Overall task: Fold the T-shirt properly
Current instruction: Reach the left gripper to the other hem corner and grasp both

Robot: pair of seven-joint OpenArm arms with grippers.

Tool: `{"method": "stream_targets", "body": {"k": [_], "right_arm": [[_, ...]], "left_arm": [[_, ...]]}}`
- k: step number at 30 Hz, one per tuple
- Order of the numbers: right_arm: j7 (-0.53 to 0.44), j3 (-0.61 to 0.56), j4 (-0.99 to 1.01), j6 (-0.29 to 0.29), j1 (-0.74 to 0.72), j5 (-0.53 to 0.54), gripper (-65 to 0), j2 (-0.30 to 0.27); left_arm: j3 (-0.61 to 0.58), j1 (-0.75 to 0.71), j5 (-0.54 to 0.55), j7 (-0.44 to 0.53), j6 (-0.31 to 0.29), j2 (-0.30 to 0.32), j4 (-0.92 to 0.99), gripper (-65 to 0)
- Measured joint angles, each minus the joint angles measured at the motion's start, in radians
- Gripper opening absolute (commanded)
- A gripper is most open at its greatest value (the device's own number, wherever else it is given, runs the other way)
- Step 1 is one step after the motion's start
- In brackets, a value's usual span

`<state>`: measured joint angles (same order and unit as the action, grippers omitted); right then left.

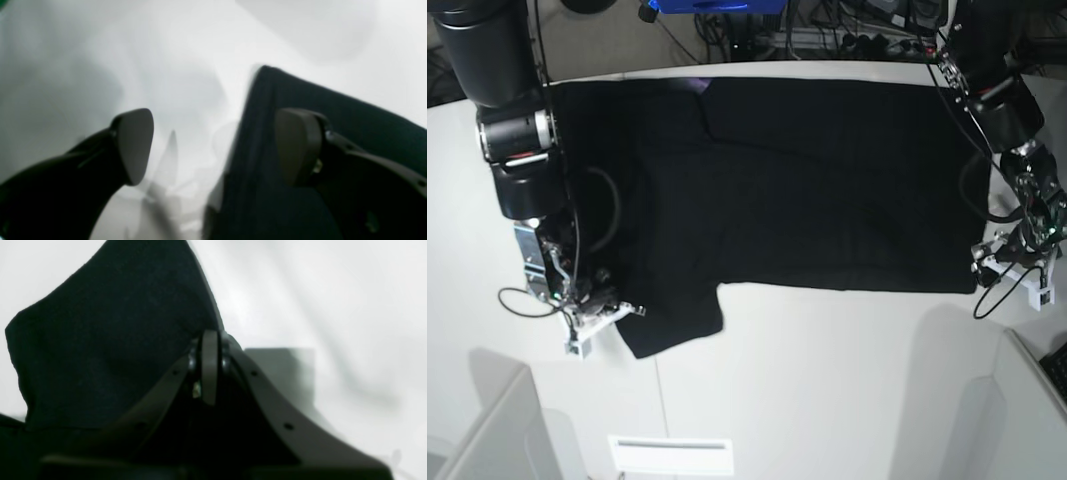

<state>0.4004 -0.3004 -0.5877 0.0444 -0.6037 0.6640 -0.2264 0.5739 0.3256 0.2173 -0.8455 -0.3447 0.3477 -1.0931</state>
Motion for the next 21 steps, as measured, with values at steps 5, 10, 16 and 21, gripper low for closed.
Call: {"method": "stream_targets", "body": {"k": [5, 10, 16, 21], "right_arm": [[0.003, 0.0, 0.0, 0.0, -0.002, -0.002, -65.0, 0.0], [0.002, 0.0, 0.0, 0.0, -0.002, -0.002, -65.0, 0.0], [0.002, 0.0, 0.0, 0.0, -0.002, -0.002, -65.0, 0.0], [0.003, 0.0, 0.0, 0.0, -0.002, -0.002, -65.0, 0.0]], "left_arm": [[-0.056, 0.081, 0.003, 0.084, 0.0, 0.001, 0.151, -10.2], [-0.108, 0.127, -0.001, 0.155, 0.003, 0.0, 0.294, -10.2], [-0.144, 0.152, 0.0, 0.208, 0.003, 0.001, 0.343, -10.2], [-0.188, 0.15, 0.0, 0.222, 0.004, 0.0, 0.343, -19.9]]}}
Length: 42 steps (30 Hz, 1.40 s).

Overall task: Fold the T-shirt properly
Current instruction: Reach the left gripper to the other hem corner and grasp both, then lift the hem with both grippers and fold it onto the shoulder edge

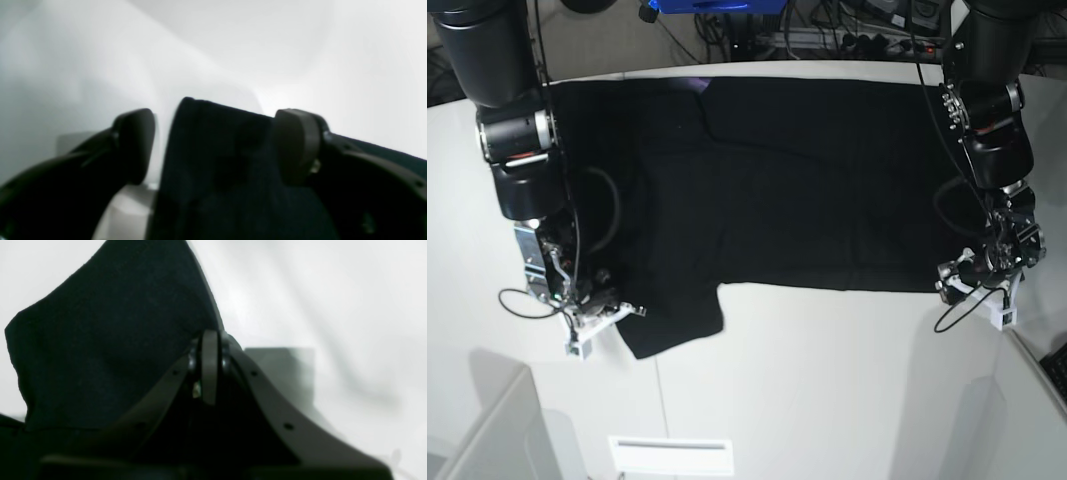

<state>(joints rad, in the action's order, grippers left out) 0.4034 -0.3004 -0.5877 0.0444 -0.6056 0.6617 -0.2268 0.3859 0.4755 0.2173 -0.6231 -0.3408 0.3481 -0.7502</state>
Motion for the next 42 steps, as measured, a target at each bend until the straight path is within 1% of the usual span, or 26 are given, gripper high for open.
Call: {"method": "stream_targets", "body": {"k": [4, 7, 8, 11, 13, 15, 17, 20, 25, 27, 28, 30, 31, 32, 34, 38, 40, 42], "right_arm": [[0.0, 0.0, 0.0, 0.0, 0.0, 0.0, -65.0, 0.0], [0.0, 0.0, 0.0, 0.0, 0.002, 0.0, -65.0, 0.0], [-0.001, 0.0, 0.0, 0.0, 0.002, 0.0, -65.0, 0.0], [-0.008, 0.0, 0.0, 0.0, 0.003, 0.0, -65.0, -0.001], [0.012, 0.0, -0.03, -0.002, 0.009, -0.005, -65.0, -0.003], [0.032, -0.001, -0.097, -0.007, 0.042, -0.011, -65.0, -0.014], [0.046, 0.005, -0.19, -0.01, 0.093, -0.012, -65.0, -0.034], [0.062, 0.092, -0.326, -0.017, 0.163, -0.011, -65.0, -0.04], [0.141, 0.232, -0.499, -0.014, 0.24, -0.013, -65.0, -0.041], [0.164, 0.255, -0.567, -0.017, 0.28, -0.015, -65.0, -0.044], [0.179, 0.264, -0.594, -0.017, 0.297, -0.015, -65.0, -0.044], [0.207, 0.278, -0.639, -0.017, 0.314, -0.013, -65.0, -0.043], [0.217, 0.288, -0.656, -0.014, 0.318, -0.011, -65.0, -0.042], [0.229, 0.299, -0.678, -0.014, 0.322, -0.012, -65.0, -0.04], [0.245, 0.323, -0.727, -0.013, 0.341, -0.011, -65.0, -0.039], [0.302, 0.38, -0.827, -0.014, 0.422, -0.015, -65.0, -0.039], [0.333, 0.409, -0.875, -0.014, 0.457, -0.012, -65.0, -0.037], [0.348, 0.438, -0.927, -0.014, 0.486, -0.012, -65.0, -0.035]], "left_arm": [[0.006, -0.005, 0.003, -0.001, 0.0, -0.001, 0.001, -41.8], [0.004, -0.016, 0.006, 0.001, -0.001, -0.002, -0.003, -60.4], [0.003, -0.023, 0.019, 0.006, 0.0, -0.002, -0.006, -65.0], [0.003, -0.03, 0.02, 0.014, -0.002, -0.001, -0.008, -65.0], [0.008, -0.031, 0.019, 0.014, -0.004, -0.001, -0.01, -65.0], [0.007, -0.042, 0.018, -0.003, -0.004, -0.005, -0.037, -65.0], [0.008, -0.075, 0.014, -0.021, -0.004, -0.011, -0.103, -65.0], [0.01, -0.136, 0.008, -0.032, -0.004, -0.01, -0.217, -65.0], [0.011, -0.198, 0.022, -0.026, -0.004, -0.008, -0.346, -65.0], [0.027, -0.23, 0.086, -0.061, -0.004, -0.01, -0.392, -65.0], [0.055, -0.241, 0.14, -0.08, -0.008, -0.011, -0.402, -65.0], [0.095, -0.255, 0.209, -0.103, -0.005, -0.008, -0.414, -65.0], [0.106, -0.258, 0.223, -0.118, -0.002, -0.003, -0.42, -65.0], [0.111, -0.264, 0.245, -0.155, -0.001, 0.003, -0.437, -65.0], [0.113, -0.288, 0.275, -0.2, -0.002, 0.011, -0.499, -65.0], [0.11, -0.36, 0.327, -0.223, -0.004, 0.011, -0.616, -65.0], [0.112, -0.396, 0.34, -0.251, -0.004, 0.012, -0.665, -65.0], [0.131, -0.435, 0.37, -0.319, -0.003, 0.01, -0.731, -65.0]]}}
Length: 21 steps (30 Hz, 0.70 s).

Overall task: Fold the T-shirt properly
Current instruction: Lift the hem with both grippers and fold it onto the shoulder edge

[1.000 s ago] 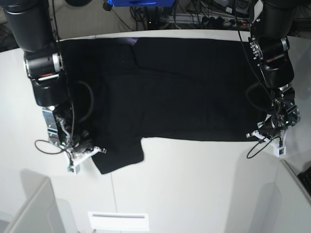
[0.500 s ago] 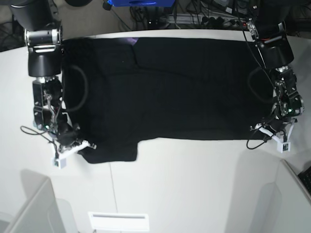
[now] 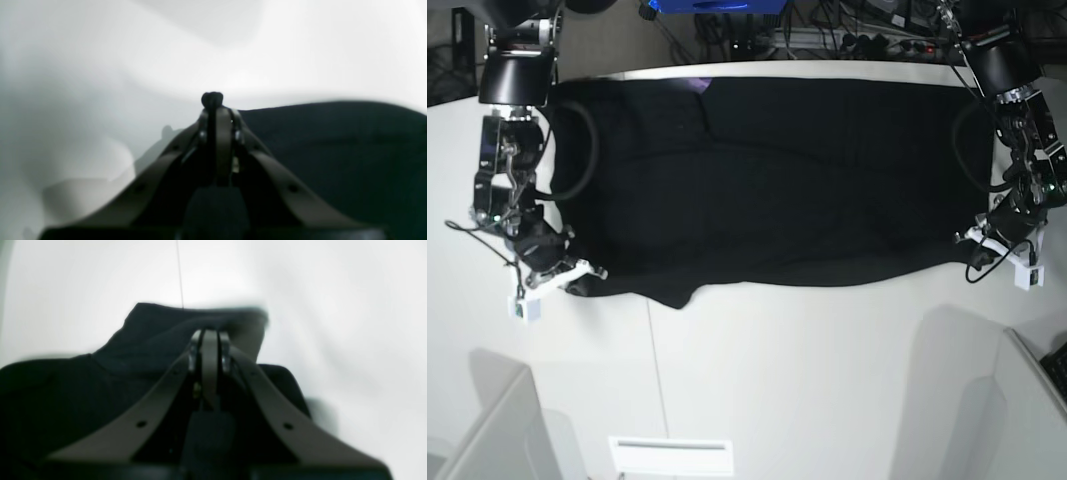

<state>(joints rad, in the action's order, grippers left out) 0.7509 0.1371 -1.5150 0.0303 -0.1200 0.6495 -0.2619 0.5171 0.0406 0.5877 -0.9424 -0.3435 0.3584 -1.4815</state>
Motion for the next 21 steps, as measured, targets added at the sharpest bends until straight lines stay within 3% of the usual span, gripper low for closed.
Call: {"method": "stream_targets", "body": {"k": [5, 14, 21], "right_arm": [[0.028, 0.086, -0.134, 0.004, 0.124, 0.001, -65.0, 0.014], [0.093, 0.18, -0.314, 0.005, 0.259, 0.003, -65.0, 0.033], [0.193, 0.288, -0.417, 0.008, 0.336, 0.005, -65.0, 0.097]], "left_arm": [[0.124, -0.107, 0.074, -0.034, -0.001, 0.0, -0.146, -65.0], [0.13, -0.238, 0.123, -0.039, -0.002, 0.014, -0.2, -65.0], [0.134, -0.293, 0.124, -0.038, -0.002, 0.021, -0.225, -65.0]]}}
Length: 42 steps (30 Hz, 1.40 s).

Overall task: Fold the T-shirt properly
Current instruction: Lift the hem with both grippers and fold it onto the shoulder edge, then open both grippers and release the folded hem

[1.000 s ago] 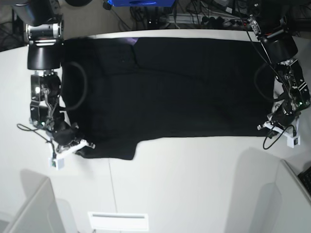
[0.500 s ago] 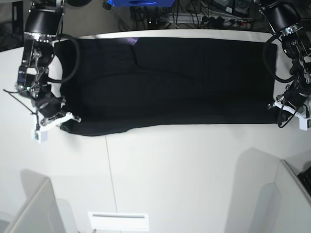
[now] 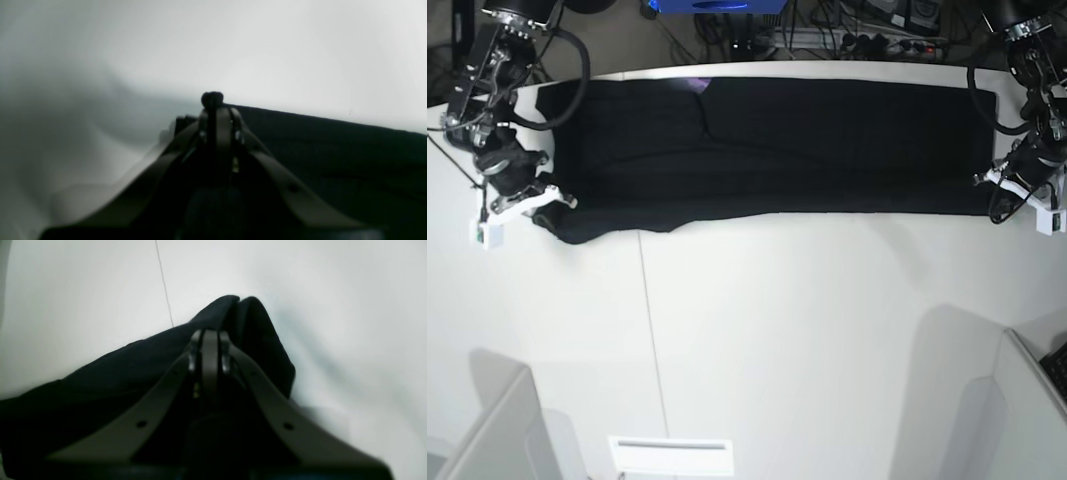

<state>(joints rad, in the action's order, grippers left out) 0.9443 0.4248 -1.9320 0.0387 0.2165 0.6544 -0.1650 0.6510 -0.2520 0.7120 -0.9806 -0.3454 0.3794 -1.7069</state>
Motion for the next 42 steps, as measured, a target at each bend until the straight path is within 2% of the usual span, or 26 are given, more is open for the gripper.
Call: {"method": "stream_targets", "body": {"k": [4, 7, 10, 14, 17, 27, 42], "right_arm": [[0.011, 0.002, -0.033, 0.0, 0.048, 0.003, -65.0, 0.0], [0.019, 0.014, -0.032, 0.0, 0.082, 0.098, -65.0, -0.002], [0.033, 0.082, -0.032, 0.0, 0.106, 0.207, -65.0, -0.002], [0.13, 0.152, -0.035, 0.0, 0.116, 0.282, -65.0, -0.008], [0.165, 0.172, -0.037, 0.0, 0.115, 0.286, -65.0, -0.003], [0.164, 0.173, -0.038, 0.0, 0.204, 0.289, -65.0, -0.002], [0.159, 0.171, -0.037, 0.0, 0.256, 0.289, -65.0, 0.004]], "left_arm": [[0.0, -0.026, 0.0, 0.0, 0.0, 0.001, -0.044, -65.0], [0.0, -0.026, 0.001, 0.0, 0.0, 0.001, -0.049, -65.0], [0.0, -0.026, 0.0, -0.046, 0.0, 0.001, -0.049, -65.0], [0.0, -0.057, 0.001, -0.065, 0.0, 0.0, -0.053, -65.0], [0.0, -0.071, -0.003, -0.075, 0.0, 0.002, -0.079, -65.0], [0.001, -0.115, -0.002, -0.072, 0.0, 0.002, -0.108, -65.0], [-0.006, -0.161, -0.003, -0.074, 0.0, 0.004, -0.1, -65.0]]}}
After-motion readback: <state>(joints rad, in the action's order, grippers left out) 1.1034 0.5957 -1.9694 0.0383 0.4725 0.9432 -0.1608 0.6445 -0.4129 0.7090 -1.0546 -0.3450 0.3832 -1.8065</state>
